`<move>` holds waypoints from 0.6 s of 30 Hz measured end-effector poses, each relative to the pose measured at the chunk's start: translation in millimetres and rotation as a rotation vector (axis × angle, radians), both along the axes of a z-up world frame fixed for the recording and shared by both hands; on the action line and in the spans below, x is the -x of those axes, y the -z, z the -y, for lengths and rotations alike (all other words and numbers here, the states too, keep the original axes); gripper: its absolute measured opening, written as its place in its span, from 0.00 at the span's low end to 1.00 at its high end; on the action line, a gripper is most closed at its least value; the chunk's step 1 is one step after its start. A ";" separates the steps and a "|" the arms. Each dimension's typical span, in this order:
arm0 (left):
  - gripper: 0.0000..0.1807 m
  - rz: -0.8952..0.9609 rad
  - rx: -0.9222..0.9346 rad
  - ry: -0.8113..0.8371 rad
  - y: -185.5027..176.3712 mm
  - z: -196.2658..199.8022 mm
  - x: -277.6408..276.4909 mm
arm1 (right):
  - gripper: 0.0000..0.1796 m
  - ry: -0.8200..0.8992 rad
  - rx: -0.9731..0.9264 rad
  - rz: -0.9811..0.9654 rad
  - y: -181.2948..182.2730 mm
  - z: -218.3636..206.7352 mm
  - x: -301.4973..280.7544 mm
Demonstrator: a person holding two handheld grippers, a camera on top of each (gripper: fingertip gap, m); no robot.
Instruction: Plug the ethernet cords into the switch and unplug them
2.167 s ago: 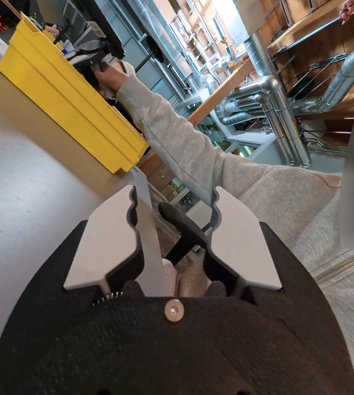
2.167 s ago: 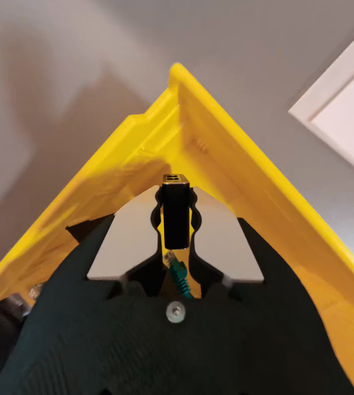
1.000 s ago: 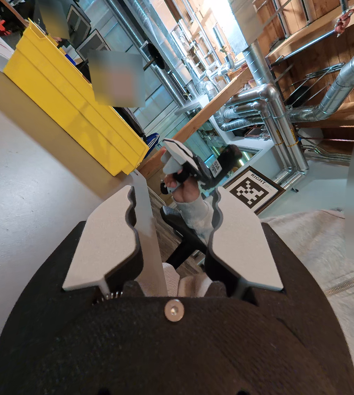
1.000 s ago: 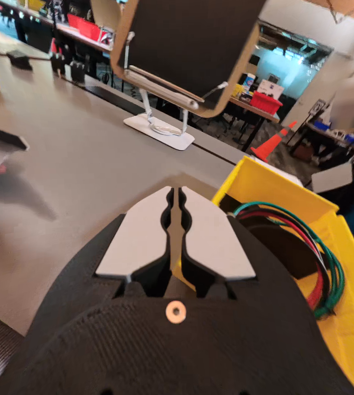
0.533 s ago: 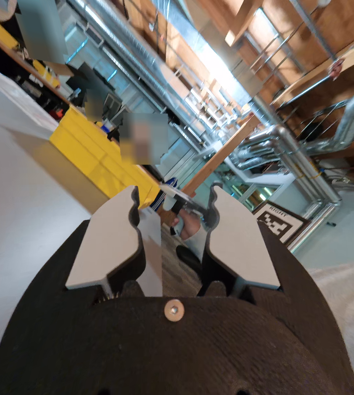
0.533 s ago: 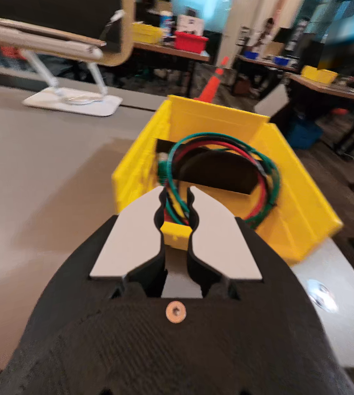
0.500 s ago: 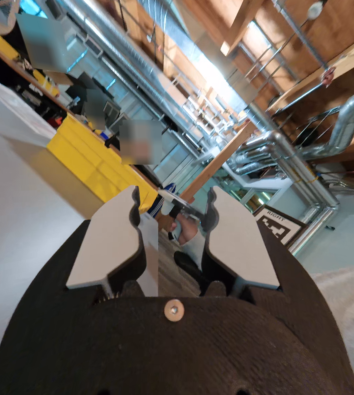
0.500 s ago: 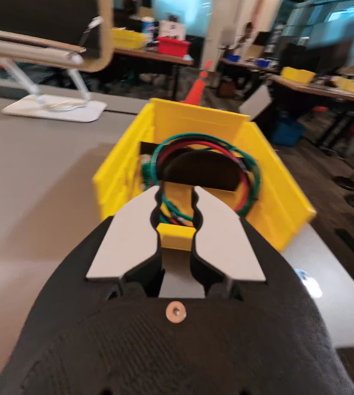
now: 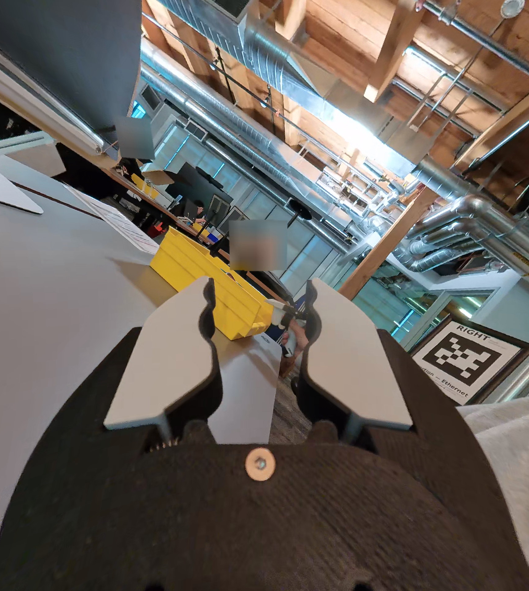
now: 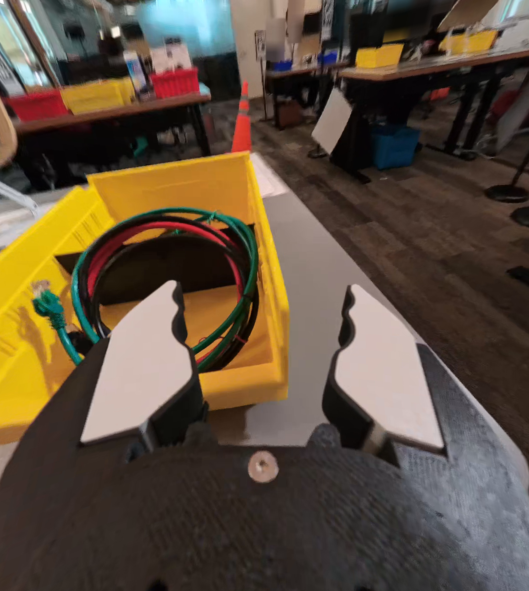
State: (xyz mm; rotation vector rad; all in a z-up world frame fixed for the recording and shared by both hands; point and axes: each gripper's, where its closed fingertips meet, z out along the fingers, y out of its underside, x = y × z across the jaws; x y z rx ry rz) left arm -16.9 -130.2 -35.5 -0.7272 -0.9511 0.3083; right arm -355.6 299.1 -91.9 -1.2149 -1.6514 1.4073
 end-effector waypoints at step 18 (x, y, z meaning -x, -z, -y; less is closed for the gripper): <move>0.29 0.011 0.035 -0.046 5.6 -1.9 -24.8 | 0.30 -0.072 -0.020 0.161 35.2 9.0 48.9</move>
